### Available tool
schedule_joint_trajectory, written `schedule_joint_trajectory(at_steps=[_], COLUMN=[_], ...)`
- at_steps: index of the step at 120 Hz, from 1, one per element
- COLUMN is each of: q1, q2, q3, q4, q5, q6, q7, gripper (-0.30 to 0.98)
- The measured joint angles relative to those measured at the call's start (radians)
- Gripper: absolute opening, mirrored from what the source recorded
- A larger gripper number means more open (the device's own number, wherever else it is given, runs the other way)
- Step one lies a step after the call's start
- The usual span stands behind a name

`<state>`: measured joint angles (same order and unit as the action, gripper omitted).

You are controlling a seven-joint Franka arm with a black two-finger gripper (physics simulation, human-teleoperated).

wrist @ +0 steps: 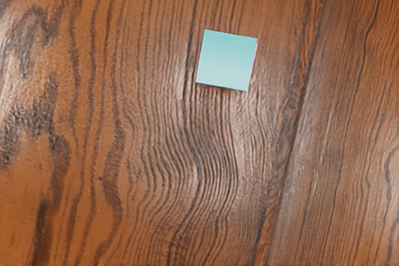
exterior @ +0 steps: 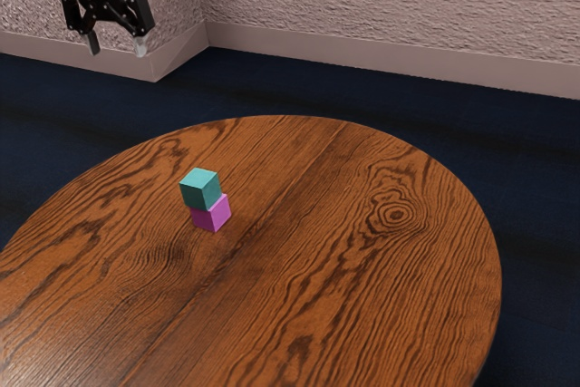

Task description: Pick up the blue block with one arm, and put the blue block on the table with one arm

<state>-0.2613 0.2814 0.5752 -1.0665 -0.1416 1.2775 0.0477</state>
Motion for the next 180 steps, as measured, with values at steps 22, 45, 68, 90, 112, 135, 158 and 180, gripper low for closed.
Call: schedule_joint_trajectory(at_steps=[22, 45, 68, 90, 112, 135, 158, 180], q1=[0.001, -0.002, -0.01, 0.0, 0.211, 0.279, 0.278, 0.277], q2=[-0.042, -0.096, -0.098, 0.044, 0.319, 0.204, 0.116, 0.084], q3=[-0.025, -0.149, -0.113, -0.05, -0.258, -0.376, -0.436, -0.442], q4=[0.14, 0.254, -0.006, -0.304, -0.073, -0.314, -0.497, -0.591], q5=[0.001, -0.038, 0.007, 0.026, -0.023, -0.001, 0.058, 0.032], q6=[-0.009, -0.005, 0.073, 0.352, 0.422, 0.521, 0.64, 0.737], q7=[0.009, 0.057, 0.106, 0.118, 0.072, 0.051, 0.131, 0.195], gripper=[0.69, 0.69, 0.68, 0.69, 0.69, 0.69, 0.69, 0.69])
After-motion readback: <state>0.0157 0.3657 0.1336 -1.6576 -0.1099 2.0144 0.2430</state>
